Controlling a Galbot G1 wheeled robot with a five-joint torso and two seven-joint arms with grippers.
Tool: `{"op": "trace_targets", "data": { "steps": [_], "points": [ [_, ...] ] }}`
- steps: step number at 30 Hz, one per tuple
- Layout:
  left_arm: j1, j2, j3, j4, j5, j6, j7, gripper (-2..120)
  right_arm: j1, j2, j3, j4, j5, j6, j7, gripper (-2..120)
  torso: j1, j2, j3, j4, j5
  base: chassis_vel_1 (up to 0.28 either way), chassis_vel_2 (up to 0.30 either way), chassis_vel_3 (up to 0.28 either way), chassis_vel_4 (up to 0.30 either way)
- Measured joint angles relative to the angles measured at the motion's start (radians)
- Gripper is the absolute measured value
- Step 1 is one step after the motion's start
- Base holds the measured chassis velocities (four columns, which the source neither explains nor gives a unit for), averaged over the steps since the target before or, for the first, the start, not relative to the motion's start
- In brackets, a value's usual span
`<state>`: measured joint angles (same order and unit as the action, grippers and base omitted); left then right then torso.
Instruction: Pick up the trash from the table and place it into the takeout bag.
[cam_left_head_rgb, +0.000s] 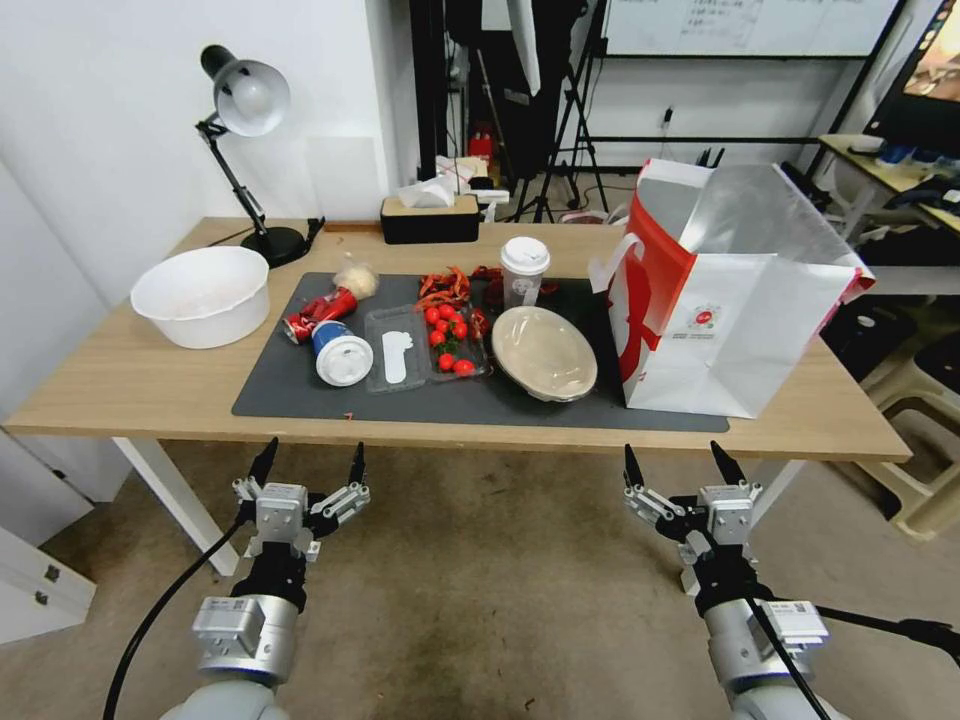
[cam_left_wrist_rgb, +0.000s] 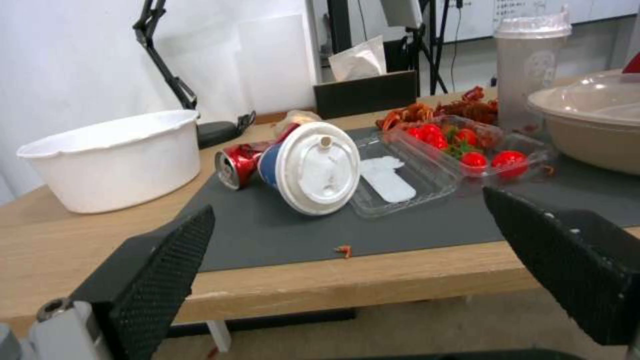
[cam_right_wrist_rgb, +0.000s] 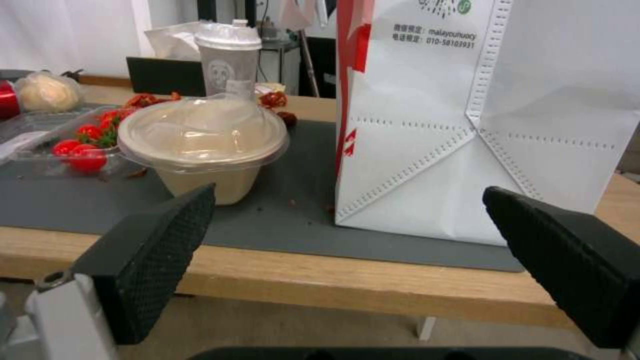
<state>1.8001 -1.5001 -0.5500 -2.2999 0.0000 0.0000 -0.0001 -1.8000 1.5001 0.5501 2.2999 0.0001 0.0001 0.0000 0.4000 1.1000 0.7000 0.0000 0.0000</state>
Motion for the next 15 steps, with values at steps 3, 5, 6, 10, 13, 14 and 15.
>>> {"op": "trace_targets", "data": {
  "steps": [3,5,6,10,13,14,15],
  "points": [
    [0.0,0.0,0.0,0.0,0.0,0.0,0.0,100,0.0,0.0,0.0,0.0,0.0,0.0,0.0,100,0.0,0.0,0.0,0.0,0.0,0.0,0.0,0.0,0.0],
    [0.0,0.0,0.0,0.0,0.0,0.0,0.0,100,0.0,0.0,0.0,0.0,0.0,0.0,0.0,100,0.0,0.0,0.0,0.0,0.0,0.0,0.0,0.0,0.0],
    [0.0,0.0,0.0,0.0,0.0,0.0,0.0,100,0.0,0.0,0.0,0.0,0.0,0.0,0.0,100,0.0,0.0,0.0,0.0,0.0,0.0,0.0,0.0,0.0],
    [0.0,0.0,0.0,0.0,0.0,0.0,0.0,100,0.0,0.0,0.0,0.0,0.0,0.0,0.0,100,0.0,0.0,0.0,0.0,0.0,0.0,0.0,0.0,0.0],
    [0.0,0.0,0.0,0.0,0.0,0.0,0.0,100,0.0,0.0,0.0,0.0,0.0,0.0,0.0,100,0.0,0.0,0.0,0.0,0.0,0.0,0.0,0.0,0.0],
    [0.0,0.0,0.0,0.0,0.0,0.0,0.0,100,0.0,0.0,0.0,0.0,0.0,0.0,0.0,100,0.0,0.0,0.0,0.0,-0.0001,0.0,0.0,0.0,0.0],
    [0.0,0.0,0.0,0.0,0.0,0.0,0.0,100,0.0,0.0,0.0,0.0,0.0,0.0,0.0,100,0.0,0.0,0.0,0.0,0.0,0.0,0.0,0.0,0.0]
  ]
}}
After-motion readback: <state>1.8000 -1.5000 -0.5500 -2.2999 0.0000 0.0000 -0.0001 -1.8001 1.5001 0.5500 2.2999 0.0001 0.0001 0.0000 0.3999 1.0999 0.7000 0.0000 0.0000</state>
